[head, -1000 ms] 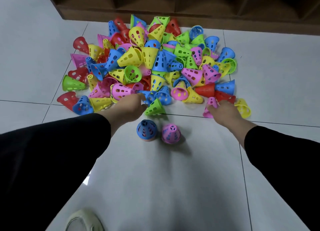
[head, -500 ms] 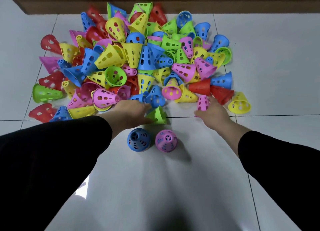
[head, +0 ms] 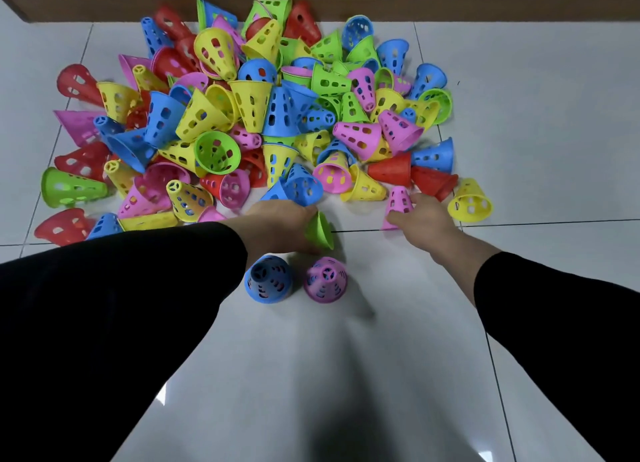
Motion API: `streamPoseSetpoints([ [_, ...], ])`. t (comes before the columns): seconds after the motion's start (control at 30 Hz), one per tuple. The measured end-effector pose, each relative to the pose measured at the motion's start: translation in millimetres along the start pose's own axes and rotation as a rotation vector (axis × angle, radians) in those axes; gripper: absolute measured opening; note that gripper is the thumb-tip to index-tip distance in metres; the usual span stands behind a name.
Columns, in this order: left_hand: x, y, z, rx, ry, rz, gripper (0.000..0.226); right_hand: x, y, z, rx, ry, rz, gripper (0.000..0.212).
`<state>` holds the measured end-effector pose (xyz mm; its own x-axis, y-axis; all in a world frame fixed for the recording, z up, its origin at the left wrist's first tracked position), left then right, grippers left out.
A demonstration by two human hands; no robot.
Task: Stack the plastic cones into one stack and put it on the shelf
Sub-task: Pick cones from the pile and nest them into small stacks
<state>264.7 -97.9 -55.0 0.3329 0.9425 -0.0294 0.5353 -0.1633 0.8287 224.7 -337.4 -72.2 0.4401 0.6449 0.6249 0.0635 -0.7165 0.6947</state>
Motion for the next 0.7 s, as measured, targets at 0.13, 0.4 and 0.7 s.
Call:
streamPoseSetpoints([
  [0.13, 0.0, -2.6, 4.0, -0.065, -0.018, 0.021, 0.062, 7.8, 5.2, 12.5, -0.008, 0.005, -0.032, 0.026],
  [0.4, 23.9, 25.3, -8.3, -0.098, -0.048, -0.16, 0.05, 40.0, 18.8, -16.4, -0.213, 0.19, 0.108, 0.045],
  [0.7, 90.3, 75.0, -154.2, -0.234, -0.107, -0.036, 0.054, 98.2, -5.9, -140.1, 0.103, 0.564, 0.394, 0.064],
])
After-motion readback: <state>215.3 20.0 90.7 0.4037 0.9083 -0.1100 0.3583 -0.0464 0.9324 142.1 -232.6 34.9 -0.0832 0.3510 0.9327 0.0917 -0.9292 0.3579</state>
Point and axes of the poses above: each hand's wrist, its own z-axis towards the middle knuckle, its own y-axis out of the back of the hand, x = y × z, the point moved 4 cm from there along z, towards the middle knuckle, and after that the axes turned 9 degrees about y, right-handed, at the moved point
